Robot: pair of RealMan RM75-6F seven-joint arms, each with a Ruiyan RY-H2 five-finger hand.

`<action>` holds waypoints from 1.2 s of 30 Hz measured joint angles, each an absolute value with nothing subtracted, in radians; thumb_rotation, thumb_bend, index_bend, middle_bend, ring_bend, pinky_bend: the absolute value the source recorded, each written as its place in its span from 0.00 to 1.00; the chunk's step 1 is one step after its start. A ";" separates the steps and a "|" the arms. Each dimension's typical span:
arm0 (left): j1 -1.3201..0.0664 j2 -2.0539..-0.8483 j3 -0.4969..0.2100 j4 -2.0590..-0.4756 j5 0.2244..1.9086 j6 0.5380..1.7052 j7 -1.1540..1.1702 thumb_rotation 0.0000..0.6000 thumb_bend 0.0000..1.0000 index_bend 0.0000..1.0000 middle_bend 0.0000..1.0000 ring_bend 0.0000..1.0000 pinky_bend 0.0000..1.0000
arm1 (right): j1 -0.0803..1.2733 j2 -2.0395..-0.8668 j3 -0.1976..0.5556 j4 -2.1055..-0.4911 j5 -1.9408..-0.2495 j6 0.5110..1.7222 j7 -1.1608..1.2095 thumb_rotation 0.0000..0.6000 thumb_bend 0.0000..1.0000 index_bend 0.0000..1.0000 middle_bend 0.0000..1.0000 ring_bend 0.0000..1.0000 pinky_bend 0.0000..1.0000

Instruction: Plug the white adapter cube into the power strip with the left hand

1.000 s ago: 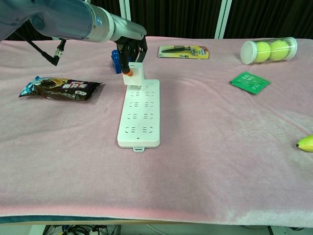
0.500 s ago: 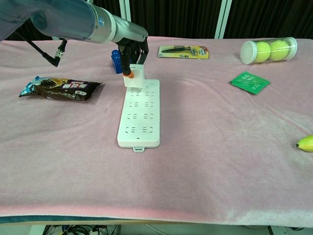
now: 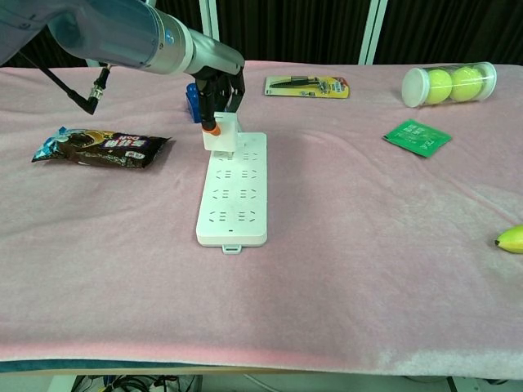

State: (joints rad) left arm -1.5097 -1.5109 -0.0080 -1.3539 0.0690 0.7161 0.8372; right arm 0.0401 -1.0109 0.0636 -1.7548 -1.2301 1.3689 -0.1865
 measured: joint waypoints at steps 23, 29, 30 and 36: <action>-1.508 -1.525 0.004 -1.331 0.073 0.694 0.824 1.00 0.47 0.63 0.62 0.27 0.22 | 0.040 -1.011 0.064 -1.757 -1.229 1.369 -0.186 1.00 0.19 0.00 0.04 0.13 0.19; -1.512 -1.531 0.006 -1.329 0.077 0.692 0.824 1.00 0.47 0.64 0.62 0.27 0.22 | 0.041 -1.011 0.063 -1.757 -1.230 1.368 -0.186 1.00 0.20 0.00 0.04 0.13 0.19; -1.513 -1.533 0.006 -1.328 0.077 0.692 0.825 1.00 0.47 0.64 0.62 0.27 0.22 | 0.041 -1.010 0.063 -1.757 -1.230 1.368 -0.185 1.00 0.20 0.00 0.04 0.13 0.19; -1.522 -1.546 0.008 -1.322 0.080 0.696 0.832 1.00 0.47 0.64 0.63 0.27 0.22 | 0.041 -1.010 0.063 -1.757 -1.231 1.367 -0.183 1.00 0.20 0.00 0.04 0.13 0.19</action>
